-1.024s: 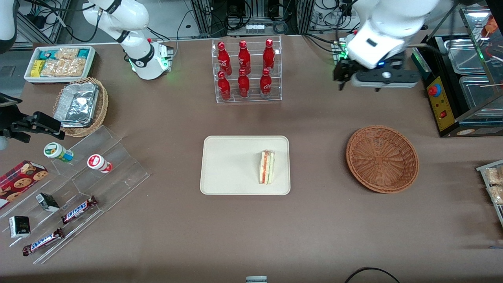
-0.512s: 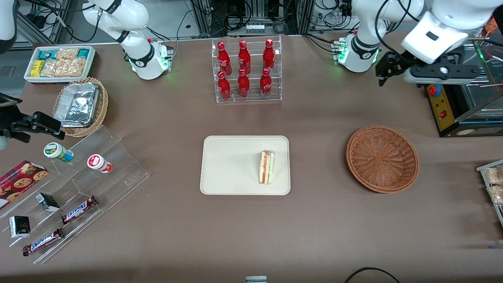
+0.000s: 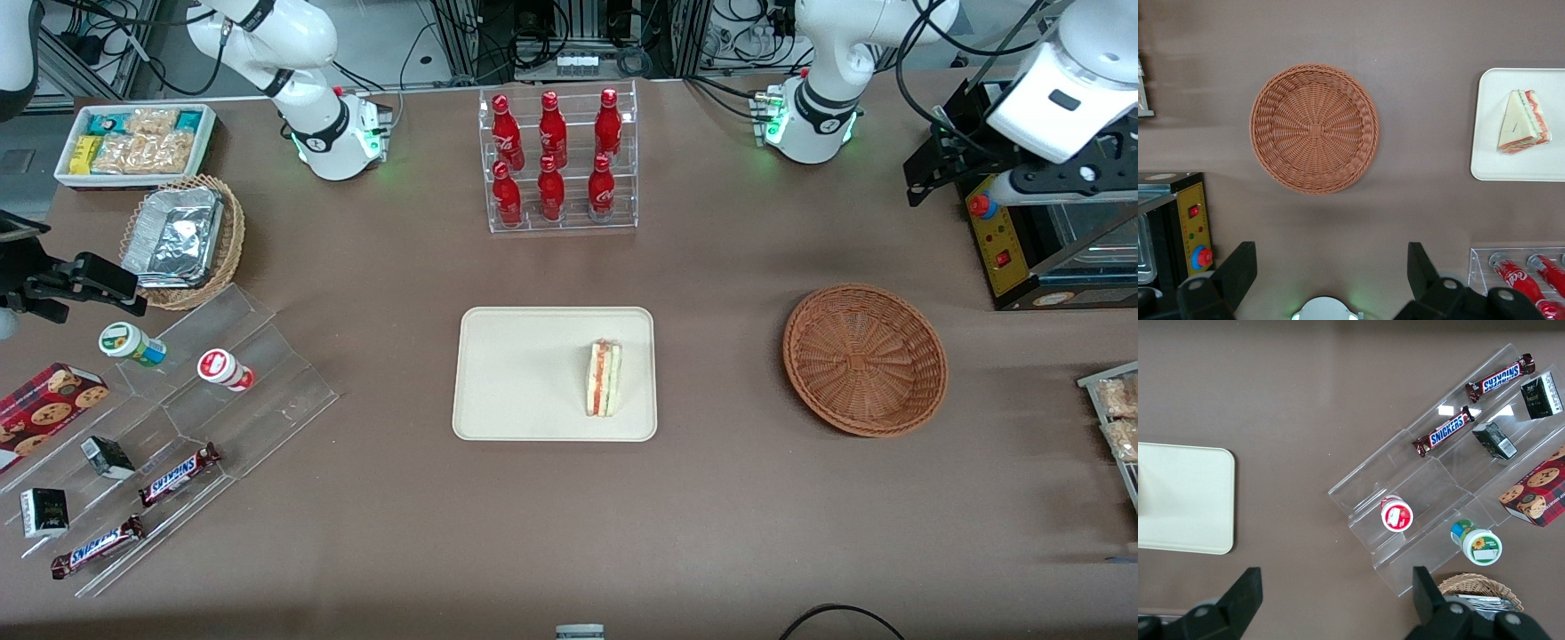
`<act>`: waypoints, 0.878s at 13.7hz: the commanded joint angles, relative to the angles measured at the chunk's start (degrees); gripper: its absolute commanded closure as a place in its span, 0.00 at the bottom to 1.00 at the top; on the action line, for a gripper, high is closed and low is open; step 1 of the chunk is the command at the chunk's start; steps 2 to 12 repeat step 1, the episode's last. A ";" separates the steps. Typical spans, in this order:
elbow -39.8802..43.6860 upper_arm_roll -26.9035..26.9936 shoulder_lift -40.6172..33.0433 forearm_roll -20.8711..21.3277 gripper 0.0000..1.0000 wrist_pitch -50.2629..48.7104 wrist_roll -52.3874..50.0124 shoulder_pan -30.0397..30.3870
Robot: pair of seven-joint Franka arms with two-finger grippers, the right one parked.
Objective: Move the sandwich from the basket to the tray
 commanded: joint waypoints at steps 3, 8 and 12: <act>-0.35 -0.78 -0.64 -2.19 0.00 -0.44 4.43 2.67; -0.35 -0.78 -0.64 -2.19 0.00 -0.44 4.43 2.67; -0.35 -0.78 -0.64 -2.19 0.00 -0.44 4.43 2.67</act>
